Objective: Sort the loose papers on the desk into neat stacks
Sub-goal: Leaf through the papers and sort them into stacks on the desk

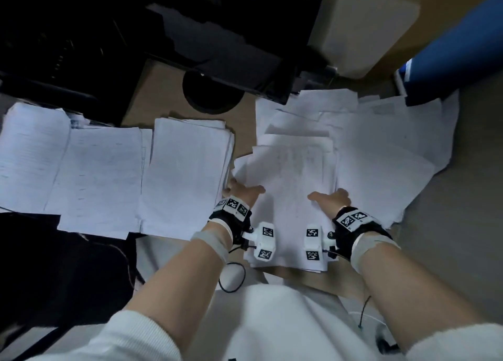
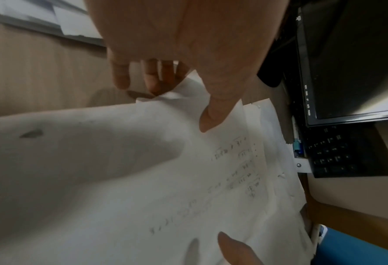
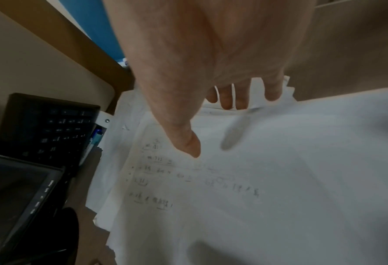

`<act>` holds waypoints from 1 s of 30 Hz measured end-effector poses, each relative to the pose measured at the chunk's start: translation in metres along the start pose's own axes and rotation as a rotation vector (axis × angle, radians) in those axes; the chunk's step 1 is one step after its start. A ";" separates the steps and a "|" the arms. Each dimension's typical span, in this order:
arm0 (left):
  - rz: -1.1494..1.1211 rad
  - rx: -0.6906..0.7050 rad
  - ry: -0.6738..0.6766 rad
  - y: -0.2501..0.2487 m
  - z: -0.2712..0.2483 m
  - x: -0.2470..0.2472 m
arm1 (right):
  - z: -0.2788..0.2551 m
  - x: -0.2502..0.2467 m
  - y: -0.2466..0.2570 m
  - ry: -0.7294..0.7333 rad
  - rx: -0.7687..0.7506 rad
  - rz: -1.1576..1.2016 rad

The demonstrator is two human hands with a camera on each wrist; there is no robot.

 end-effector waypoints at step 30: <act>-0.257 0.093 -0.078 0.025 -0.026 0.024 | 0.015 -0.033 -0.034 -0.116 -0.208 0.205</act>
Point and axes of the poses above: each hand's wrist, its own z-axis towards the middle knuckle, its own x-axis out of the palm, y = z × x, the point moved 7 cm from there along z, towards the middle knuckle, and after that the axes turned 7 degrees about -x, right-handed, at the moved point
